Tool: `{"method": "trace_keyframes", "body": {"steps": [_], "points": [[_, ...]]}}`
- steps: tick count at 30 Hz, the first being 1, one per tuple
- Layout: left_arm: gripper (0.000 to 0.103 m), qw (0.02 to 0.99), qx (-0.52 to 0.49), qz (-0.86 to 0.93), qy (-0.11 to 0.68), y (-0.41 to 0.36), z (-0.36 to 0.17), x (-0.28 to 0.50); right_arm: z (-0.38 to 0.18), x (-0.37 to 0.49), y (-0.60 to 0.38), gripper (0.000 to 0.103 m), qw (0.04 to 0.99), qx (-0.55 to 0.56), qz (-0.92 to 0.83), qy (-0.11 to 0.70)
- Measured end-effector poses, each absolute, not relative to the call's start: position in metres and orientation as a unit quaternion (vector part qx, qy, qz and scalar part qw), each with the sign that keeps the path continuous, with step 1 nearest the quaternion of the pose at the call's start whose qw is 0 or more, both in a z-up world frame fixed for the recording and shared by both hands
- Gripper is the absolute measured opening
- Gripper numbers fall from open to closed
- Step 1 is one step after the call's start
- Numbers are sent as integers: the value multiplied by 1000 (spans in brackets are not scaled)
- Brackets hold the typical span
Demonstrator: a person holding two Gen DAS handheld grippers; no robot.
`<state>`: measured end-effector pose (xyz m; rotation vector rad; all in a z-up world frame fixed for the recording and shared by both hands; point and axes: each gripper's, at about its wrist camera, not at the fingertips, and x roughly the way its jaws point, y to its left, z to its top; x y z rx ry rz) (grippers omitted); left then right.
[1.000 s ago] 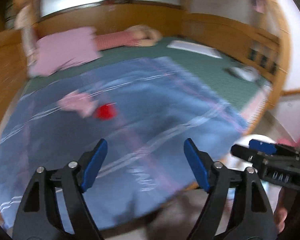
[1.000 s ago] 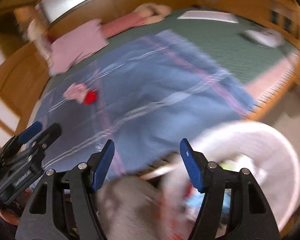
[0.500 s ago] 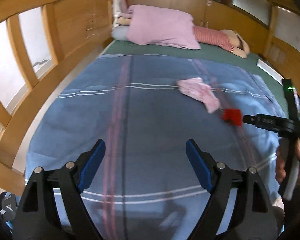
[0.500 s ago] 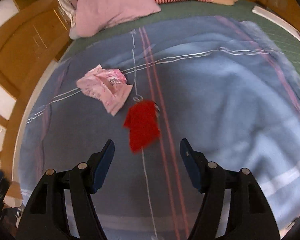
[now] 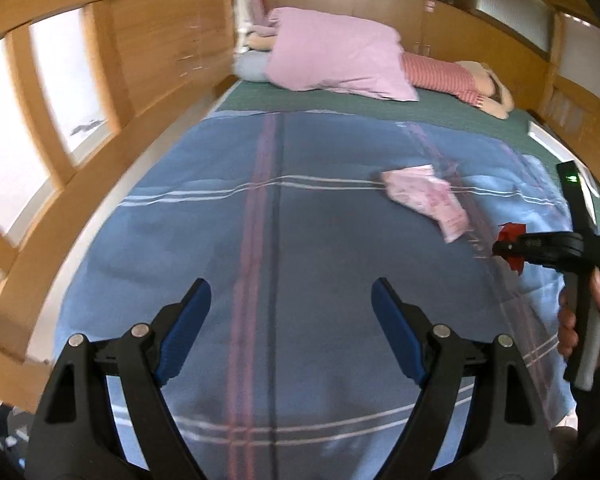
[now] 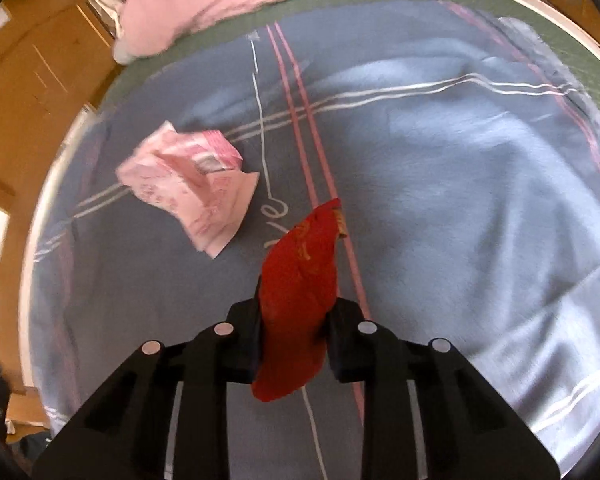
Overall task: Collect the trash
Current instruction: 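Grasp the pink paper wrapper with the left tool while the right tool lifts the red packet, then carry the pink wrapper and red packet over the bin and open both tools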
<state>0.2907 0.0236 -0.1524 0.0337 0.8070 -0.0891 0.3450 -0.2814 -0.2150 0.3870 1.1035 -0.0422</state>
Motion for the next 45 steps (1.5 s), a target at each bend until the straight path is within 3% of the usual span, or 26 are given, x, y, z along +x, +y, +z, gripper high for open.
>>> {"method": "trace_keyframes", "body": {"steps": [9, 21, 23, 24, 26, 27, 28, 33, 45], "points": [[90, 914, 53, -154, 372, -79, -164, 358, -190, 245, -321, 26, 841, 219, -24, 494], [92, 888, 54, -131, 438, -175, -239, 472, -182, 190, -371, 26, 844, 276, -50, 457], [81, 881, 55, -124, 453, -177, -253, 480, -182, 189, -373, 26, 844, 280, -47, 455], [60, 879, 55, -125, 457, -178, -258, 482, -181, 188, -375, 26, 844, 282, -46, 454], [38, 880, 59, -129, 452, -178, -257, 479, -180, 187, -376, 26, 846, 281, -47, 450], [21, 882, 61, -137, 447, -178, -253, 475, -178, 185, -377, 26, 847, 282, -48, 448], [15, 884, 69, -138, 440, -179, -247, 469, -177, 185, -377, 26, 847, 284, -48, 447], [4, 894, 78, -149, 415, -175, -219, 436, -165, 169, -377, 26, 852, 288, -53, 434], [4, 914, 95, -258, 298, -199, -93, 240, -94, 47, -386, 26, 884, 281, -129, 351]]}}
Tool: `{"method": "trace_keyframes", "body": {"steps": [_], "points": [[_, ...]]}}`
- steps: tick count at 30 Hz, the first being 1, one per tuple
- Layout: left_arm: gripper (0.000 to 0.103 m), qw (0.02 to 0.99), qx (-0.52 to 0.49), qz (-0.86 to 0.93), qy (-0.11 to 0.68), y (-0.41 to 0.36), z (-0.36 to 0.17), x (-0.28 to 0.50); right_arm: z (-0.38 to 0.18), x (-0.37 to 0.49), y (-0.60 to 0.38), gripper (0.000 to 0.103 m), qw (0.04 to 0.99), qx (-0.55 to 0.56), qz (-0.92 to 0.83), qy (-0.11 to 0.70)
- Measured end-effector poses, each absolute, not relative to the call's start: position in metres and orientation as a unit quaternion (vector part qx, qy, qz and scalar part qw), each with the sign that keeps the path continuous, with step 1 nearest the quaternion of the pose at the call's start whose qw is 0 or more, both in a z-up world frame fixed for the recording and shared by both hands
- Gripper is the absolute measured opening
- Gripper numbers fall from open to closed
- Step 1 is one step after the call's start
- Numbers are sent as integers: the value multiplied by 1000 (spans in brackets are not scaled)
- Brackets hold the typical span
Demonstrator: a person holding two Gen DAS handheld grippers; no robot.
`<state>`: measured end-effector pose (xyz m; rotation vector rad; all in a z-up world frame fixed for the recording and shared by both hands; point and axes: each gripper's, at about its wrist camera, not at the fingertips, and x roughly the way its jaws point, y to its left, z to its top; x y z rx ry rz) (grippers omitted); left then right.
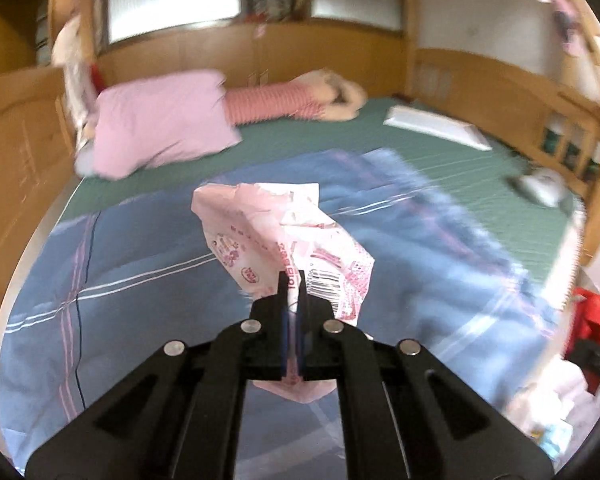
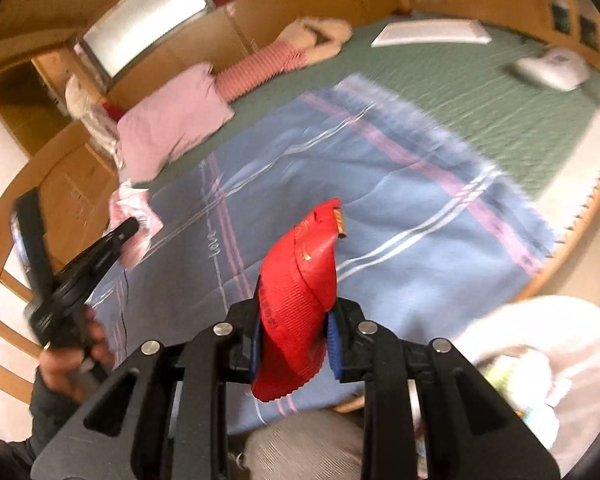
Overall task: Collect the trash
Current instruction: 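Carry the pink wrapper and red packet over the bin and open both tools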
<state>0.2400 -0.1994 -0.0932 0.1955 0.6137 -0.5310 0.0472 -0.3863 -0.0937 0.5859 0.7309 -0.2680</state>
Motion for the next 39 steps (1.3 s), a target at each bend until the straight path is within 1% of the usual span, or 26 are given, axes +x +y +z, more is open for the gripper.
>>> {"method": "trace_keyframes", "body": {"steps": [2, 7, 13, 18, 24, 28, 30, 32, 33, 34, 35, 36, 37, 38, 39], "points": [[4, 908, 99, -292, 283, -212, -76, 196, -80, 13, -388, 26, 889, 273, -155, 334], [4, 884, 116, -372, 259, -239, -57, 101, -58, -65, -395, 27, 892, 270, -203, 300], [4, 848, 138, -445, 253, -272, -57, 6, -46, -140, -399, 27, 888, 279, -249, 267], [5, 829, 151, -482, 240, -296, -60, -54, -42, -195, -401, 27, 883, 287, -281, 243], [5, 808, 177, -503, 249, -321, -77, -85, -44, -235, -402, 27, 876, 295, -305, 230], [5, 797, 195, -503, 272, -337, -94, -87, -50, -247, -407, 27, 871, 304, -313, 228], [7, 792, 202, -502, 283, -344, -102, -86, -53, -250, -408, 27, 869, 307, -315, 228], [10, 791, 212, -495, 290, -350, -110, -86, -55, -252, -410, 27, 868, 309, -316, 228], [17, 792, 214, -493, 290, -349, -111, -84, -55, -250, -411, 27, 868, 308, -316, 228], [29, 791, 216, -493, 292, -349, -112, -83, -55, -251, -411, 27, 868, 309, -316, 228], [36, 791, 214, -493, 293, -349, -111, -81, -56, -250, -412, 27, 867, 310, -316, 228], [47, 794, 209, -492, 291, -348, -109, -80, -56, -253, -411, 27, 867, 309, -317, 228], [53, 796, 207, -491, 289, -346, -107, -79, -57, -253, -412, 27, 867, 310, -316, 229], [55, 798, 204, -489, 286, -344, -105, -79, -58, -252, -412, 27, 867, 311, -316, 229], [61, 800, 202, -488, 283, -343, -103, -78, -59, -252, -412, 27, 866, 312, -316, 230]]}}
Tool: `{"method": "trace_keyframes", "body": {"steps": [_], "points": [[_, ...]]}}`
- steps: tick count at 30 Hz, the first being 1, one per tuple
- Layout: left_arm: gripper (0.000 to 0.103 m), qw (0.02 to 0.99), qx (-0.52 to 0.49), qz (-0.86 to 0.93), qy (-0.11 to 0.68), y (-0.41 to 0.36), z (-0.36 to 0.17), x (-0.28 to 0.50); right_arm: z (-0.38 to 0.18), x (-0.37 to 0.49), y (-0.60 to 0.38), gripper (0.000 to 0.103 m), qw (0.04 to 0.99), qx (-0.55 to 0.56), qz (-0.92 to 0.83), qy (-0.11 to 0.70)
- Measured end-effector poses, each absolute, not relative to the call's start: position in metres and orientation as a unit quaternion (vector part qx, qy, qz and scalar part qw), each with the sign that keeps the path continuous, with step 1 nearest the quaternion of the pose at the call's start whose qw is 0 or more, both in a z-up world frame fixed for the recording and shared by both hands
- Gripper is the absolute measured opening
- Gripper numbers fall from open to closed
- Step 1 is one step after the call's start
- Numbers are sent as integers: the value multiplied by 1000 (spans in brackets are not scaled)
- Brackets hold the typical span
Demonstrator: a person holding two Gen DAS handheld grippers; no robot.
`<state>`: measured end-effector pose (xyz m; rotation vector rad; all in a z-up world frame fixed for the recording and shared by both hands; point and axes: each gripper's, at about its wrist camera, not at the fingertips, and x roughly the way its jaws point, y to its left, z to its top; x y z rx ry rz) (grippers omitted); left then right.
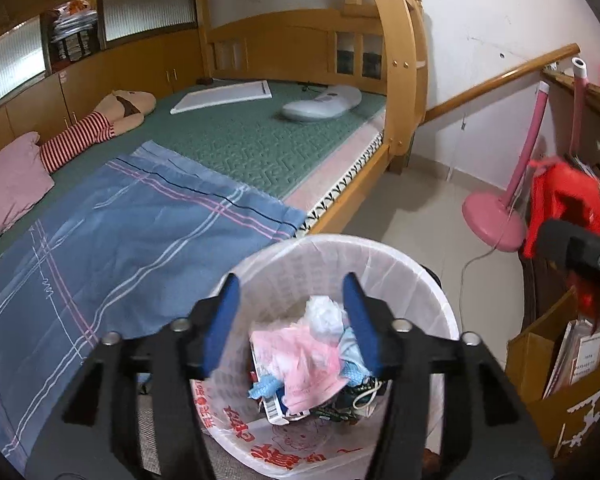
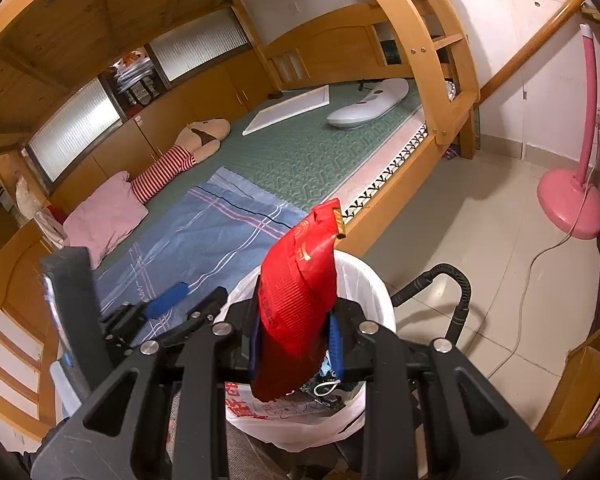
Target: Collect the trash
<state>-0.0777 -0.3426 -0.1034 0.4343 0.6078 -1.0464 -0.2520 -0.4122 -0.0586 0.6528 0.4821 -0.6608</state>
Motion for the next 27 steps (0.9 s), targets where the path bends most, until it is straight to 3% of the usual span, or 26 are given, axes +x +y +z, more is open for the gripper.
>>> {"method": "trace_keyframes", "body": {"steps": [3, 11, 15, 18, 22, 27], "points": [[68, 810, 192, -479, 279, -337, -98, -72, -62, -247, -414, 28, 865, 312, -311, 238], [71, 824, 175, -459, 282, -322, -89, -53, -82, -206, -417, 34, 862, 309, -281, 289], [77, 834, 164, -447, 278, -311, -82, -43, -101, -182, -423, 70, 850, 311, -276, 323], [81, 841, 157, -439, 275, -304, -78, -37, -113, -169, -426, 81, 841, 307, -285, 342], [81, 846, 152, -435, 268, -298, -73, -33, -118, -164, -426, 81, 836, 289, -308, 350], [88, 853, 145, -438, 246, -290, -58, -41, -84, -182, -396, 81, 847, 190, -413, 277]]}}
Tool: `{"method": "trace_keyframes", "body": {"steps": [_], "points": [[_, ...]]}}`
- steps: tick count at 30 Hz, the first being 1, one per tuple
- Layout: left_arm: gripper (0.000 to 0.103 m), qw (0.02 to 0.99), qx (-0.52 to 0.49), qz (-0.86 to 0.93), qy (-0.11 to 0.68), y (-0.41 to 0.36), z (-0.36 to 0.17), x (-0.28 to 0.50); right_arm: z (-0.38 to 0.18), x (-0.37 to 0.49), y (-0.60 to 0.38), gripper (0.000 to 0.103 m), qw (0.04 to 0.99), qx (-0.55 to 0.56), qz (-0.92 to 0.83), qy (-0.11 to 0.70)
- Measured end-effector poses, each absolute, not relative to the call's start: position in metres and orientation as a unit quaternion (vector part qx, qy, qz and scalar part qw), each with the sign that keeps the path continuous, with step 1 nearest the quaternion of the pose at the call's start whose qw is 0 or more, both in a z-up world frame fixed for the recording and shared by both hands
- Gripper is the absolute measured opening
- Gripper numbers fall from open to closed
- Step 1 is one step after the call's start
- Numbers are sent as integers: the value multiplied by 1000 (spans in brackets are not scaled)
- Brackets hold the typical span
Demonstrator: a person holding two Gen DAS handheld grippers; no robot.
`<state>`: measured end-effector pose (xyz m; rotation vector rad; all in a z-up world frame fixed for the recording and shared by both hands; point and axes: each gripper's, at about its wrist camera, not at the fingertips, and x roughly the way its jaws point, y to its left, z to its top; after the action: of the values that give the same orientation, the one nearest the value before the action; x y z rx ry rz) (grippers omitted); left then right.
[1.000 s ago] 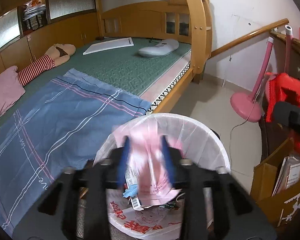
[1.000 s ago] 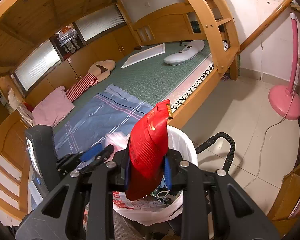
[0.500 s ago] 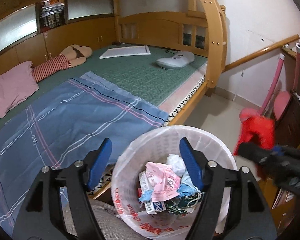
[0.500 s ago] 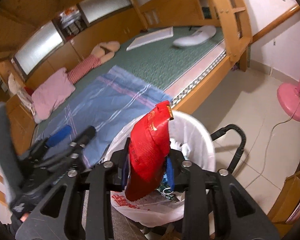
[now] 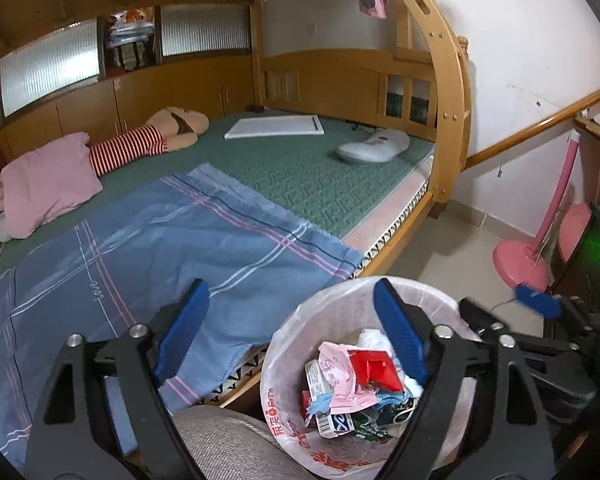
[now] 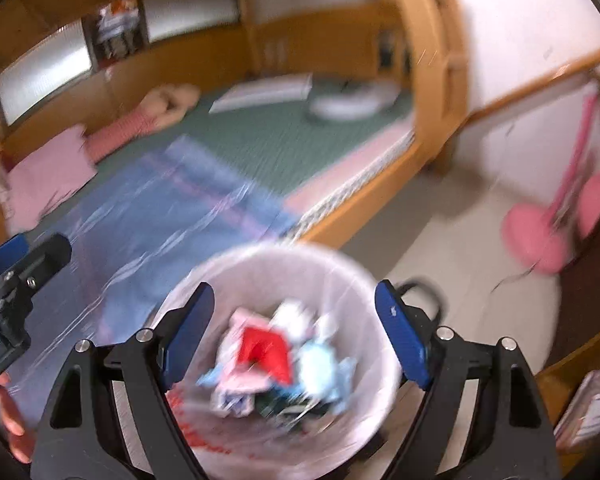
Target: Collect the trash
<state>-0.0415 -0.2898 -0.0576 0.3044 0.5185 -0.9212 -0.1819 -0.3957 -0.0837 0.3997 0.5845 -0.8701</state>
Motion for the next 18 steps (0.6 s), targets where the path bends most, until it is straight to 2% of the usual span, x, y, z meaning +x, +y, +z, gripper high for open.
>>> {"method": "trace_keyframes", "body": {"steps": [3, 7, 18], "points": [[91, 854, 143, -443, 232, -285, -48, -52, -65, -195, -372, 88, 844, 144, -461, 233], [98, 860, 130, -446, 212, -272, -35, -67, -51, -213, -350, 88, 830, 118, -508, 198], [100, 868, 115, -460, 148, -224, 5, -115, -29, -252, -316, 91, 816, 144, -536, 157]]}}
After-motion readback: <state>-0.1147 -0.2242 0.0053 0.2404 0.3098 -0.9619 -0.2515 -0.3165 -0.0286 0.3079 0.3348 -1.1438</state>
